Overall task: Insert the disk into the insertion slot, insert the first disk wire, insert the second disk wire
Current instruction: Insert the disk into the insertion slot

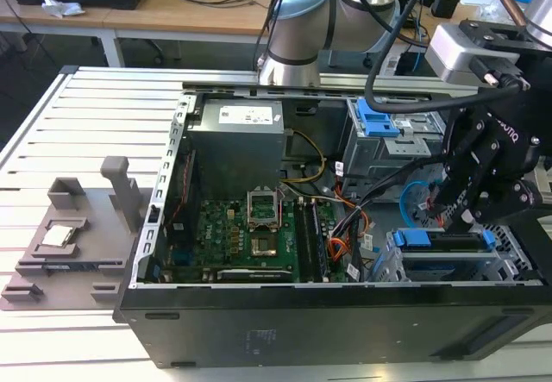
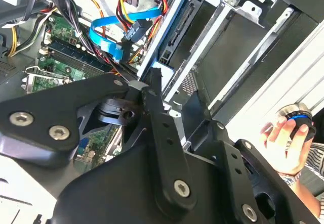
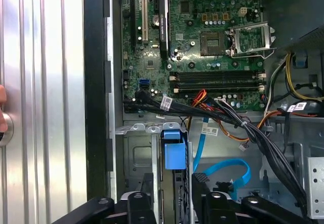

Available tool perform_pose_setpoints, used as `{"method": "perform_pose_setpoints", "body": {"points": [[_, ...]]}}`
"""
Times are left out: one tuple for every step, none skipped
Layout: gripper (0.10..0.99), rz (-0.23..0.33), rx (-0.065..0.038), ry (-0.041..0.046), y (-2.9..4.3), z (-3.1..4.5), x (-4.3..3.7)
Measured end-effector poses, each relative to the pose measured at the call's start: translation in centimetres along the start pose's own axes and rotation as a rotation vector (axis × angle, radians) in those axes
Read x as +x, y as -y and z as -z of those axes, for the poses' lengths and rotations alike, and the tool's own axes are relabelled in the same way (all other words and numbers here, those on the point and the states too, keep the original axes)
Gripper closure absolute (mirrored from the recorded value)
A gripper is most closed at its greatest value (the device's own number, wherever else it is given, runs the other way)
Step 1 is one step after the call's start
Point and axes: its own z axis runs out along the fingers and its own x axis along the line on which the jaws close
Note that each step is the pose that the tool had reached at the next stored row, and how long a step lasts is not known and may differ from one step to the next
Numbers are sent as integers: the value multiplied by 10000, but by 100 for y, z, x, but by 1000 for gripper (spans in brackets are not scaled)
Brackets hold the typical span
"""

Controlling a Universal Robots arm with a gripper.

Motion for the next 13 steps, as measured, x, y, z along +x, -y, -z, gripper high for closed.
{"method": "perform_pose_setpoints", "body": {"points": [[663, 0, 0, 0, 0, 0, 0], [729, 0, 0, 0, 0, 0, 0], [792, 0, 0, 1, 0, -1, 0], [910, 0, 0, 0, 0, -1, 0], [973, 0, 0, 0, 0, -1, 0], [980, 0, 0, 0, 0, -2, 0], [980, 0, 0, 0, 0, -2, 0], [980, 0, 0, 0, 0, -2, 0], [980, 0, 0, 0, 0, -3, 0], [980, 0, 1, 0, 0, -3, 0], [980, 0, 0, 0, 0, -3, 0], [980, 0, 0, 0, 0, -4, 0], [980, 0, 0, 0, 0, -4, 0]]}}
